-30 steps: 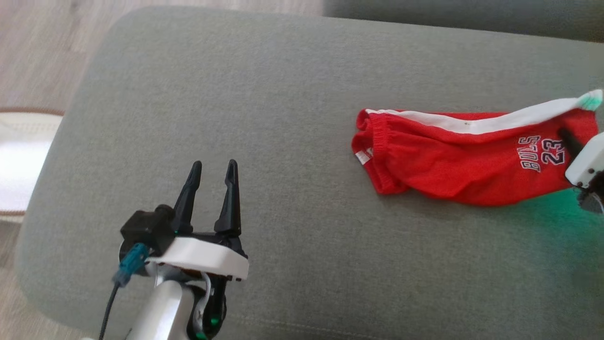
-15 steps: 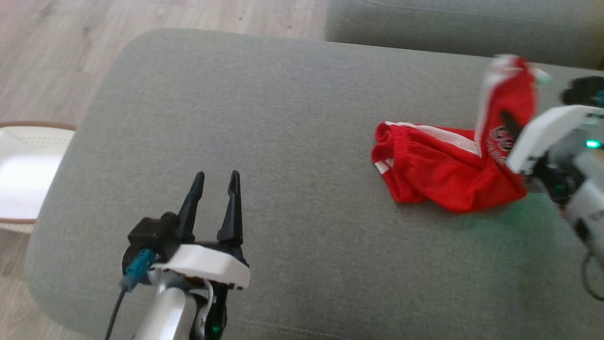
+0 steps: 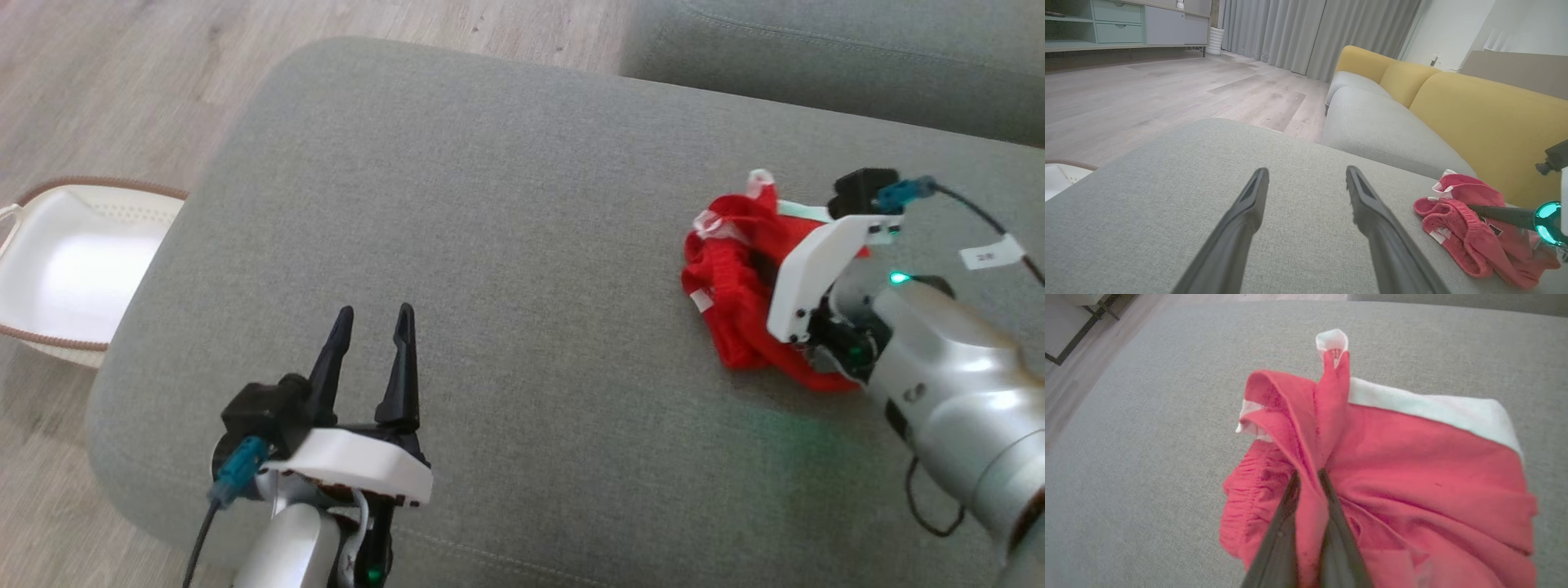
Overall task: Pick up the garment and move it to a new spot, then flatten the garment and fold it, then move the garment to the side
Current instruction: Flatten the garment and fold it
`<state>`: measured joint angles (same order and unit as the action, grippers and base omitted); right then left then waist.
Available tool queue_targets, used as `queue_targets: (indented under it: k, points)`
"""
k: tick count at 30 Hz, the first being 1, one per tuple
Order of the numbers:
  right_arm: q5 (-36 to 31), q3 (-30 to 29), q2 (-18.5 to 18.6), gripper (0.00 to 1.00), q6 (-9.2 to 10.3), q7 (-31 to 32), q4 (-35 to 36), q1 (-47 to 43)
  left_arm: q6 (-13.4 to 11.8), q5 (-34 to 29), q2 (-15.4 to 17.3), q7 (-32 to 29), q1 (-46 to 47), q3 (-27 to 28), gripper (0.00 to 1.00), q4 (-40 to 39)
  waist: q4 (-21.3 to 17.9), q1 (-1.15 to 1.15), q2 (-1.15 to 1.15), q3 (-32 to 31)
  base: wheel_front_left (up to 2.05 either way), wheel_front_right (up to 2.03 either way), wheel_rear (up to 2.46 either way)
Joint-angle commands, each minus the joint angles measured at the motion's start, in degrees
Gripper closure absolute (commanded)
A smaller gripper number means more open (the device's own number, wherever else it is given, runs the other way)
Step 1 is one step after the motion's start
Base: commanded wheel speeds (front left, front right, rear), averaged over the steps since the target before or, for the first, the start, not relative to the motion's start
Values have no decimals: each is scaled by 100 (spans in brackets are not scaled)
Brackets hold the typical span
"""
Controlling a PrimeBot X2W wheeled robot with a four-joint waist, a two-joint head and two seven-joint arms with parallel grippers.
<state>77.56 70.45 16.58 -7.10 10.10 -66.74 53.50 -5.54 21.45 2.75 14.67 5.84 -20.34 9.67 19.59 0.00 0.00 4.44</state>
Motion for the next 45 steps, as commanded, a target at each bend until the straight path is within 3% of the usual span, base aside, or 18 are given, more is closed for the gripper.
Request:
queue_targets:
  k: [1,2,3,4,5,12,19,24,29,30,31,33,34,39,40,45]
  points:
    - [-43,27,-100,100,-39,-34,31,56,-33,9,13,33,113,213,0,-163,-36,0,0,-6,0,0,0]
    - [-67,41,-152,86,-39,-32,29,28,-36,8,13,33,108,217,0,-164,-65,0,0,-15,0,0,0]
    - [-67,41,-152,86,-39,-32,29,28,-36,8,13,33,108,217,0,-164,-65,0,0,-15,0,0,0]
    - [-85,51,-202,38,-39,-37,31,0,-37,5,13,33,104,219,0,-160,-100,0,0,-24,0,0,0]
    - [-100,60,-250,0,-39,-54,49,-27,-35,2,13,33,103,220,0,-154,-137,0,0,-37,0,0,0]
    - [-90,-27,-265,0,-39,-680,706,-143,-18,-32,13,33,55,307,0,-96,-465,0,0,-190,0,0,0]
    - [48,-538,454,0,-39,-2031,1719,-301,-4,-57,13,33,-1,404,0,-139,-726,0,0,-306,0,0,0]
    - [-9,-953,1050,0,-39,-2422,1484,-480,19,-70,13,33,-58,450,0,-178,-817,0,0,-319,0,0,0]
    - [-12,-1084,1151,0,-39,-2407,1086,-659,45,-47,13,33,-37,395,0,-158,-797,0,0,-281,0,0,0]
    - [32,-1100,1133,4,-39,-2324,1036,-684,48,-44,13,33,-28,380,0,-153,-782,0,0,-272,0,0,0]
    - [80,-1117,1114,20,-39,-2235,1006,-702,53,-44,13,33,-19,366,0,-145,-763,0,0,-263,0,0,0]
    - [357,-1257,1024,96,-39,-1988,1071,-767,57,-52,13,33,-5,355,0,-122,-728,0,0,-251,0,0,0]
    - [562,-1346,973,100,-39,-1781,1167,-825,59,-53,13,33,0,352,0,-112,-707,0,0,-247,0,0,0]
    - [1723,-1799,797,100,-39,-354,1435,-1098,77,-58,13,33,28,322,0,-56,-603,0,0,-228,0,0,0]
    - [2077,-1905,695,100,-39,183,1298,-1139,80,-66,13,33,51,307,0,-38,-545,0,0,-219,0,0,0]
    - [2478,-2002,459,100,-39,934,1144,-1135,56,-68,13,33,44,318,0,-46,-393,0,0,-184,0,0,0]
